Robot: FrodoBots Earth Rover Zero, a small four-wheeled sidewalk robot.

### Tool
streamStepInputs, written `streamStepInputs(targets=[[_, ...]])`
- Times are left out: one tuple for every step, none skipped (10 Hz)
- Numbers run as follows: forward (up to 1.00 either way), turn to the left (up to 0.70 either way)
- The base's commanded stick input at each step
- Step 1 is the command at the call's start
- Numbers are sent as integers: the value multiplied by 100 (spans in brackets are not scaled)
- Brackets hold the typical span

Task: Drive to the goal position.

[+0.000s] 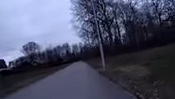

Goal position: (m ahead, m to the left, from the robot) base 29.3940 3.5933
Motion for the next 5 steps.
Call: streamStepInputs(targets=[[70, 0], [70, 5], [70, 34], [70, 29], [70, 0]])
